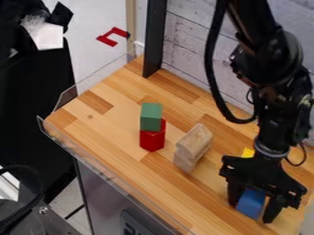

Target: Put blue block on green block from right side

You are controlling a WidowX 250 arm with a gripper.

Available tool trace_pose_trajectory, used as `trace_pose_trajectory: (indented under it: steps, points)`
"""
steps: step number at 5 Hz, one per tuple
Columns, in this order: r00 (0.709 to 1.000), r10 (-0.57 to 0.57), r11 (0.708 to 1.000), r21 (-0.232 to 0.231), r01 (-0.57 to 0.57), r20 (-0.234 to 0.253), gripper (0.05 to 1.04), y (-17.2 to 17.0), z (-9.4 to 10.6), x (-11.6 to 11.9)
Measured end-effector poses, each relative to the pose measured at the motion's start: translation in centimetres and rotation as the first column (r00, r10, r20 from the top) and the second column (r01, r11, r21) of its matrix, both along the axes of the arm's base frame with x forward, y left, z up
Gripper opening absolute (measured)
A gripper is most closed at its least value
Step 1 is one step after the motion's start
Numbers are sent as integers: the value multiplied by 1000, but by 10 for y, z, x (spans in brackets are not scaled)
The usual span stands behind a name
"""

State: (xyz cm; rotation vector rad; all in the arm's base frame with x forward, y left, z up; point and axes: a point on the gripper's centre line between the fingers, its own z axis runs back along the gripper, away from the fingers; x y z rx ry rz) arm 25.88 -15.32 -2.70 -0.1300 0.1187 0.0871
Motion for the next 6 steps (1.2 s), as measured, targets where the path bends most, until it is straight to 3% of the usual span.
trace_pose_trajectory:
  steps: [1,2,3,4,5,6]
  points:
    - [1000,9,1000,1,-9,4,581,1,0,1]
    - [998,21,1000,5,-22,58,580,2,17,7]
    - [979,68,997,19,-73,194,580,7,69,17]
    - [934,142,987,27,-160,327,580,24,121,18]
    - [908,223,969,24,-247,354,580,44,139,9]
    - [885,329,935,16,-353,330,580,73,135,8]
